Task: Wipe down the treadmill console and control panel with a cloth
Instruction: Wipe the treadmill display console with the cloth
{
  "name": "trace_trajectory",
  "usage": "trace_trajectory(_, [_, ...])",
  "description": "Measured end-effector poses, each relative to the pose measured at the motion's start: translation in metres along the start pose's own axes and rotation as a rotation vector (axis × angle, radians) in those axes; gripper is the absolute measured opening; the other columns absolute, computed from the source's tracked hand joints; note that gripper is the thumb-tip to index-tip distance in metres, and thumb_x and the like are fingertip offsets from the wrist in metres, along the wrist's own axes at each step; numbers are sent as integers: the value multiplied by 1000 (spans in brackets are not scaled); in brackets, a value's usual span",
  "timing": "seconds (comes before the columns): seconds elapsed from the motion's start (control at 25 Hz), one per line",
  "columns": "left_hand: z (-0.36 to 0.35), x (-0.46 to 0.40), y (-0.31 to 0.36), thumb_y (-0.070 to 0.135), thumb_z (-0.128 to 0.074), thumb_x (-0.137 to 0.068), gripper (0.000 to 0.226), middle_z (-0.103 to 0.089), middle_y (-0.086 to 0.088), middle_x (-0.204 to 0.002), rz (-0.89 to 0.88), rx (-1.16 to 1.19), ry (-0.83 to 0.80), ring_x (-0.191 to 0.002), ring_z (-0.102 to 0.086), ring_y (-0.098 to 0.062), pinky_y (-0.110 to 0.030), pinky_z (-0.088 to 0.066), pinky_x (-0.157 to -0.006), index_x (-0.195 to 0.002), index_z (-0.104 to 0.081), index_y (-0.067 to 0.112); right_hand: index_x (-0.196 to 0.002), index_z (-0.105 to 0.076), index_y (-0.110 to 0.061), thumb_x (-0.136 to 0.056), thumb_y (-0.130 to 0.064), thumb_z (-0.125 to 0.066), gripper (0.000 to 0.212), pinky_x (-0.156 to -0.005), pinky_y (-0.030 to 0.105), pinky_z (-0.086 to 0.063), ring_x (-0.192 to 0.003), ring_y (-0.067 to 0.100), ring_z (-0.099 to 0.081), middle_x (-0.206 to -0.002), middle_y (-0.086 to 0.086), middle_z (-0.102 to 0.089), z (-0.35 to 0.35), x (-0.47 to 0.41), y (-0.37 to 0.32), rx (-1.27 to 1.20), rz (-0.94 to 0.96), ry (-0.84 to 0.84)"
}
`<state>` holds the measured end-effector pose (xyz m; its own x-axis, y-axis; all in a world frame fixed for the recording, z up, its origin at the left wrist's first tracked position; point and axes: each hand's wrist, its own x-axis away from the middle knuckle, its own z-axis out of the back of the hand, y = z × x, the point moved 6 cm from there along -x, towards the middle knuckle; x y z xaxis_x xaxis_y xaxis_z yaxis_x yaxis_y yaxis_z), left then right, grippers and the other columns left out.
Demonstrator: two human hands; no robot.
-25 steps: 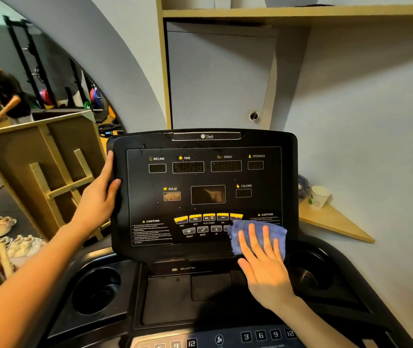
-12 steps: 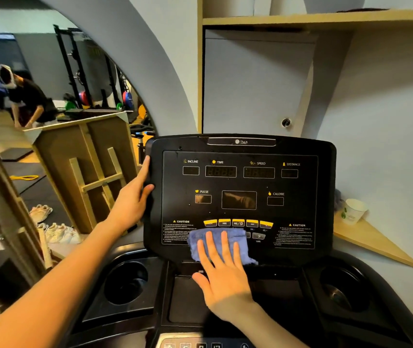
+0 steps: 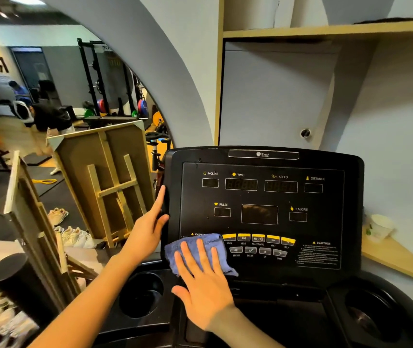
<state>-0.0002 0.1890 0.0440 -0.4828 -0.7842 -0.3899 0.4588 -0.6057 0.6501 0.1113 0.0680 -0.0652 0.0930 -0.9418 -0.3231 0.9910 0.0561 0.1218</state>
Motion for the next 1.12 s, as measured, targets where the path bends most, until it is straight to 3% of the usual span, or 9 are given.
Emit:
trace_trajectory(0.16, [-2, 3, -11, 22, -45, -101, 75, -69, -3, -84, 16, 23, 9, -65, -65, -11, -33, -56, -69, -151, 4, 48, -161, -25, -27, -99, -60, -24, 70, -122, 53, -9, -158, 32, -6, -171, 1, -18, 3, -11, 5, 56, 57, 42])
trace_trajectory(0.32, [-6, 7, -18, 19, -44, -102, 72, -61, 5, -72, -8, 57, 18, -67, -63, -12, -25, -52, -67, -152, -2, 46, -163, -16, -29, -100, -51, -35, 69, -124, 52, -5, -158, 29, -7, -172, -2, -13, 26, -36, 16, 56, 71, 128])
trace_trajectory(0.48, [-8, 8, -21, 19, -46, -101, 70, -67, 16, -99, -17, 90, 7, -86, -66, -5, -19, -51, -82, -152, -7, 46, -164, -9, -28, -102, -41, -36, 69, -125, 51, 4, -159, 29, -1, -173, -1, -6, 58, -77, 33, 52, 61, 206])
trace_trajectory(0.56, [-8, 8, -20, 23, -46, -101, 69, -67, 12, -107, -2, 104, 11, -92, -66, -10, -26, -52, -86, -151, -7, 50, -164, -8, -27, -103, -40, -27, 65, -125, 52, 8, -159, 31, 3, -173, 2, -5, 77, -104, 43, 64, 51, 245])
trace_trajectory(0.68, [-9, 10, -21, 29, -43, -101, 68, -70, -1, -108, 13, 104, 8, -92, -68, -21, -39, -54, -86, -149, -2, 54, -164, -7, -25, -105, -39, -31, 65, -125, 52, 10, -158, 32, 7, -173, 3, -1, 105, -144, 61, 58, 36, 288])
trace_trajectory(0.76, [-13, 13, -21, 36, -39, -100, 66, -68, 5, -100, 19, 98, 5, -86, -67, -18, -40, -54, -85, -149, 1, 54, -164, -4, -26, -107, -39, -33, 65, -126, 54, 4, -158, 31, 10, -173, 2, 2, 118, -159, 71, 75, 40, 299])
trace_trajectory(0.92, [-26, 17, -15, 37, -33, -102, 64, -48, 39, -102, 43, 91, 34, -87, -61, 2, -17, -46, -83, -148, 8, 54, -164, -5, -28, -107, -41, -32, 64, -127, 55, -3, -158, 29, 8, -173, 0, 1, 126, -161, 83, 95, 46, 336])
trace_trajectory(1.0, [-28, 19, -13, 39, -31, -102, 63, -41, 45, -113, 51, 88, 56, -89, -58, 11, -5, -40, -81, -149, 9, 52, -164, -7, -27, -107, -41, -34, 65, -127, 54, -2, -158, 30, 7, -173, 1, 0, 131, -157, 96, 99, 3, 366])
trace_trajectory(1.12, [-34, 19, -12, 40, -28, -103, 62, -38, 41, -120, 72, 102, 64, -90, -54, 15, -1, -36, -80, -150, 12, 47, -164, -7, -28, -106, -43, -34, 66, -127, 55, -2, -158, 32, 6, -173, 2, -1, 139, -144, 132, 117, -77, 391])
